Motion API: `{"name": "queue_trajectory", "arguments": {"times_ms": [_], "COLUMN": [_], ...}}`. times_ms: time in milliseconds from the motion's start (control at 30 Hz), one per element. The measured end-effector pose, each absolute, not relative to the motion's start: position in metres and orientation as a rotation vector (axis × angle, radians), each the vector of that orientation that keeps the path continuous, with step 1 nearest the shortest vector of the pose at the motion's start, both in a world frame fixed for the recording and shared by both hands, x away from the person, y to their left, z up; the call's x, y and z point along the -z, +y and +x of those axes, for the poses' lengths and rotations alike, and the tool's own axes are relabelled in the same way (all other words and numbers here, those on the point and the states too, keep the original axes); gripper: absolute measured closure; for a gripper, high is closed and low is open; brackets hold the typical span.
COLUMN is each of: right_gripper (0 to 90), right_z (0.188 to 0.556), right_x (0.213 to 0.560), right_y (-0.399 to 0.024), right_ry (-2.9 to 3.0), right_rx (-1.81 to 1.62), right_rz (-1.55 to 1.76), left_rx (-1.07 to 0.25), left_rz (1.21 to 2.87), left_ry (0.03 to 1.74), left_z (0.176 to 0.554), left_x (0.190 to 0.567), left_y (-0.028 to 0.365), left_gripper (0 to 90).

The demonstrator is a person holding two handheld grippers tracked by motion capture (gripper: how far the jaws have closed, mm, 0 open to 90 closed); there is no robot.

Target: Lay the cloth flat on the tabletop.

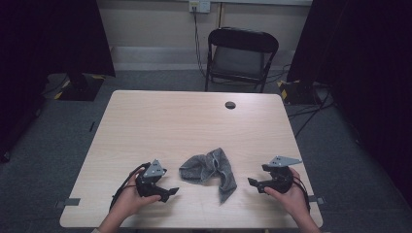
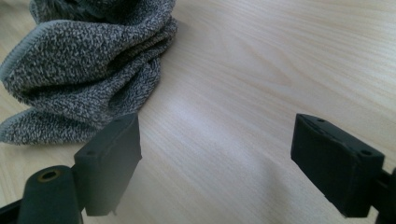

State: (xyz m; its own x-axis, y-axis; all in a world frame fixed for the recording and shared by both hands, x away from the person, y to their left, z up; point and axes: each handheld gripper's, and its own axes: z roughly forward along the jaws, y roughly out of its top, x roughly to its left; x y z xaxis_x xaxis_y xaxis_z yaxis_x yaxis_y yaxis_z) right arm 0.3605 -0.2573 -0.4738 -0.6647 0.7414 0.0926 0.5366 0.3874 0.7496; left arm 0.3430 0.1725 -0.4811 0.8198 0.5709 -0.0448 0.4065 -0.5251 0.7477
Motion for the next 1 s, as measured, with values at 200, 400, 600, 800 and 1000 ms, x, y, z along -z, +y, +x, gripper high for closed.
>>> {"name": "queue_trajectory", "arguments": {"times_ms": [200, 400, 600, 800, 1000], "right_gripper": [19.7, 20.7, 30.4, 34.5, 44.4], "right_z": [0.362, 0.363, 0.365, 0.369, 0.370], "right_x": [0.470, 0.462, 0.455, 0.448, 0.448], "right_y": [-0.253, -0.253, -0.245, -0.236, -0.223], "right_ry": [2.402, 2.391, 2.416, 2.394, 2.431], "right_rx": [-1.156, -1.182, -1.229, -1.255, -1.270], "right_rz": [1.131, 1.118, 1.092, 1.074, 1.034], "left_rx": [-0.235, -0.231, -0.221, -0.209, -0.208], "left_rz": [2.204, 2.208, 2.204, 2.183, 2.202], "left_ry": [0.639, 0.586, 0.587, 0.584, 0.545], "left_z": [0.340, 0.339, 0.342, 0.344, 0.345], "left_x": [0.473, 0.466, 0.465, 0.462, 0.466], "left_y": [0.155, 0.139, 0.124, 0.111, 0.095], "left_gripper": [16.8, 20.2, 23.2, 25.6, 33.7]}}
